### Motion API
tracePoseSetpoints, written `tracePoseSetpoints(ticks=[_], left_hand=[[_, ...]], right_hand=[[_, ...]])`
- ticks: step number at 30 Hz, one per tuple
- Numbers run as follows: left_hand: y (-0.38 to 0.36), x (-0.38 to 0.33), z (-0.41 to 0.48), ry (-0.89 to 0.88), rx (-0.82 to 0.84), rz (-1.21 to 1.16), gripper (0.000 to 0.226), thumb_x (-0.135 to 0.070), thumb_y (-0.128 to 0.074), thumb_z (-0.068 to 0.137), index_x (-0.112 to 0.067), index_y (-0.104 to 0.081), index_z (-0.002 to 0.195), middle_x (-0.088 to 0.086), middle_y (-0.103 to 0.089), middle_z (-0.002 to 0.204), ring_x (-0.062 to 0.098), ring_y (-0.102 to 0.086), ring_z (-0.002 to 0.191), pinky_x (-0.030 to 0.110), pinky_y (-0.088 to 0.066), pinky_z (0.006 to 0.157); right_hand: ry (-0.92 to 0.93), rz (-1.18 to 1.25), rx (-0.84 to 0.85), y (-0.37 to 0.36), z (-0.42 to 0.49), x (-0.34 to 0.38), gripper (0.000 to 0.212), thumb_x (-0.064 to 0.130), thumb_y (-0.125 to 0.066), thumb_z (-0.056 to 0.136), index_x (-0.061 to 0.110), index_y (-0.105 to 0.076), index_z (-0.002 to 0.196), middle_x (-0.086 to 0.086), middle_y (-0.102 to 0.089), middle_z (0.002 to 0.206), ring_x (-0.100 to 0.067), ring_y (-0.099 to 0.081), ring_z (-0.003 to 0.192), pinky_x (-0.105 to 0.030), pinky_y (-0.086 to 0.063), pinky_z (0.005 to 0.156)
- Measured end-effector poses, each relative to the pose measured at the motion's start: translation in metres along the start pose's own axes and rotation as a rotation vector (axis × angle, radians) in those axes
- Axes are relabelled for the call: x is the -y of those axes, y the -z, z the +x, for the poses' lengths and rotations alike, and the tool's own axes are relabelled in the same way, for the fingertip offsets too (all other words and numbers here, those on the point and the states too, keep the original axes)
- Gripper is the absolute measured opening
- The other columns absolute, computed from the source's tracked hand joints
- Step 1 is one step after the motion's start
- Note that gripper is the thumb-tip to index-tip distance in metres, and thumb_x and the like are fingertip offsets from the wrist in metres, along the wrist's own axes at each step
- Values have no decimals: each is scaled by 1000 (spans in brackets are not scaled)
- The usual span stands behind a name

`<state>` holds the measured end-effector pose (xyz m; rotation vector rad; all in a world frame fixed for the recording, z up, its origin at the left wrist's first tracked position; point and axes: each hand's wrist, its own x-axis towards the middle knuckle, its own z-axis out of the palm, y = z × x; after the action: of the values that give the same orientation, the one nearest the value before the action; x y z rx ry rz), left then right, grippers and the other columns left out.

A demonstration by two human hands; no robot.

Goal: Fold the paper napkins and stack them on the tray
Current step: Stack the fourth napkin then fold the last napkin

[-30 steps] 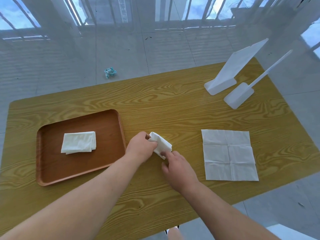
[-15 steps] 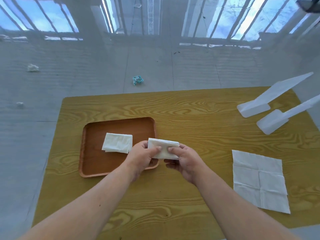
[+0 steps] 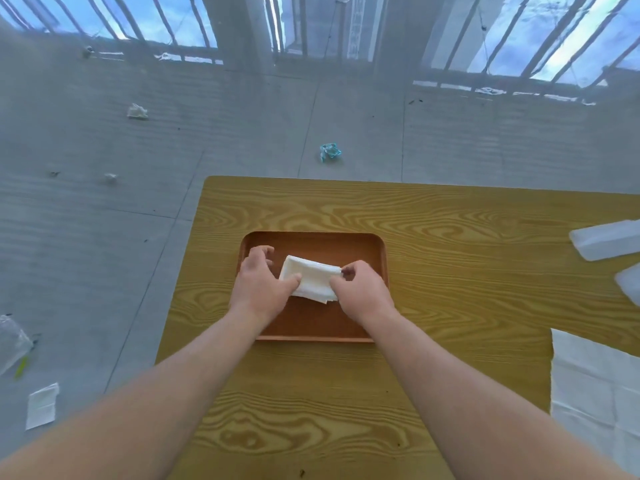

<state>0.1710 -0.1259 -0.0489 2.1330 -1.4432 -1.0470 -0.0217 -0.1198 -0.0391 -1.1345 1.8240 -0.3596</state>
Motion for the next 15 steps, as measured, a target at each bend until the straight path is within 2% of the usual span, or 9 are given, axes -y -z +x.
tracePoseSetpoints(ticks=[3,5,8,11,15], left_hand=[[-15,-5,-18,-216,-11,378,73,-54,-65,80,-25,-35,140,3,-43,140,28,-41,125,43,-41,101],[-29,-9,-34,-417,52,547,70,-58,-58,84,-24,-36,142,3,-42,146,27,-39,127,44,-39,105],[-61,-20,-55,-675,209,720,67,-59,-50,90,-26,-35,147,2,-35,157,25,-31,140,43,-27,116],[-100,-39,-74,-864,354,809,66,-56,-46,94,-24,-34,151,4,-27,164,25,-20,149,45,-12,123],[-146,-64,-97,-993,453,869,64,-54,-41,97,-25,-29,153,5,-23,166,24,-17,151,45,-9,125]], right_hand=[[114,-258,-186,17,-8,-33,40,41,-57,90,24,-54,126,5,-58,112,-20,-55,106,-37,-47,82],[165,-357,-272,33,-20,-64,43,37,-57,91,21,-54,130,0,-59,120,-24,-50,115,-40,-45,97],[110,-402,-372,68,-45,-121,47,29,-63,91,18,-51,134,-6,-58,130,-29,-48,127,-46,-40,109],[22,-418,-487,105,-73,-177,54,24,-67,89,13,-46,138,-11,-57,135,-33,-47,132,-49,-35,114],[-266,-316,-574,146,-103,-231,64,26,-67,89,13,-37,144,-18,-48,145,-39,-42,133,-56,-39,109]])
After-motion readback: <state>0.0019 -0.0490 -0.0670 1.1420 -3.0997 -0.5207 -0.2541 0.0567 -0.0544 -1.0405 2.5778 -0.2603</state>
